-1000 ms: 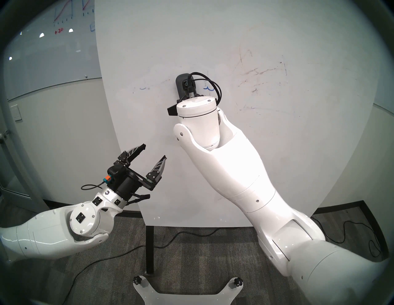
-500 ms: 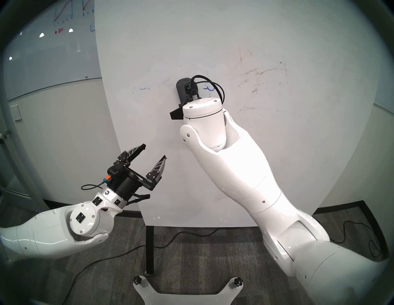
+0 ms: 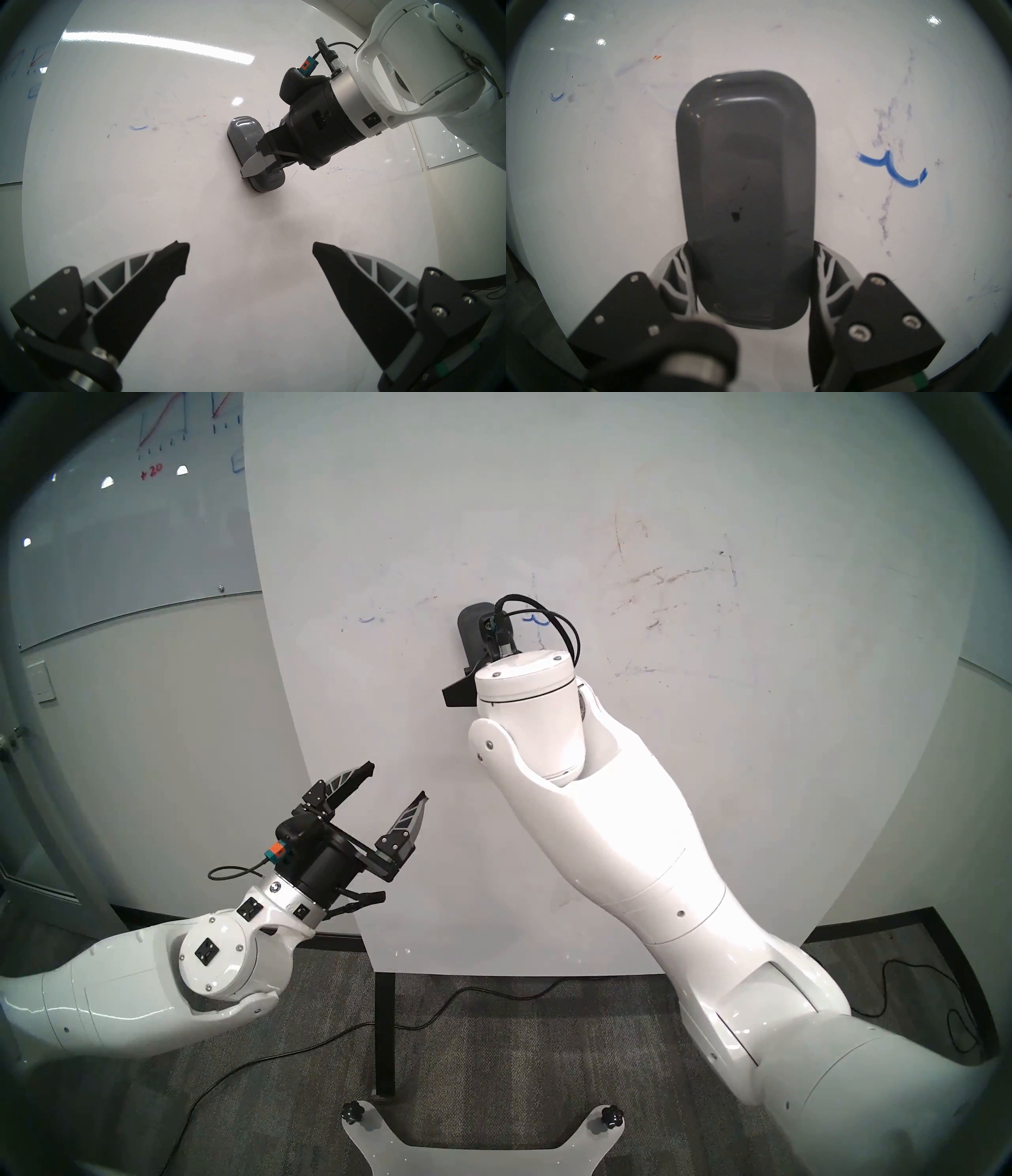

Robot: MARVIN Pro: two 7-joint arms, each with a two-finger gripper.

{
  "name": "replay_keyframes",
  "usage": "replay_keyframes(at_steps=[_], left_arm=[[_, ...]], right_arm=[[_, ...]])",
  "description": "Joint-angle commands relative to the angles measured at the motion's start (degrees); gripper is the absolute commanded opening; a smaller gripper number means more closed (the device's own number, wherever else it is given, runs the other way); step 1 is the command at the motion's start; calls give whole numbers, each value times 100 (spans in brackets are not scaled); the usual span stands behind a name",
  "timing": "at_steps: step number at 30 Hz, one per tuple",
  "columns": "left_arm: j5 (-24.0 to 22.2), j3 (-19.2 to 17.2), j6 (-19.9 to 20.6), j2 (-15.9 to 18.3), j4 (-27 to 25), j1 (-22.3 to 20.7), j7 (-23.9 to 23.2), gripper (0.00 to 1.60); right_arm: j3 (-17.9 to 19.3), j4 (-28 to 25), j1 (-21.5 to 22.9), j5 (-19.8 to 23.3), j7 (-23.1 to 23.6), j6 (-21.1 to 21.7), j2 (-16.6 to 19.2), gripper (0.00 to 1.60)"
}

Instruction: Erase all marks on the whiteboard with the eraser

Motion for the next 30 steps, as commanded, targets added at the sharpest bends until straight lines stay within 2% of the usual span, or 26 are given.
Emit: replay_keyframes(at_steps=[1,30], left_arm=[[-2,-56,-51,2,-57,-49,5,160],[-1,-54,-45,0,-56,-50,6,160]], right_arm=[[164,265,222,-85,-65,-37,67,0],[347,149,371,-106,-173,-45,67,0]])
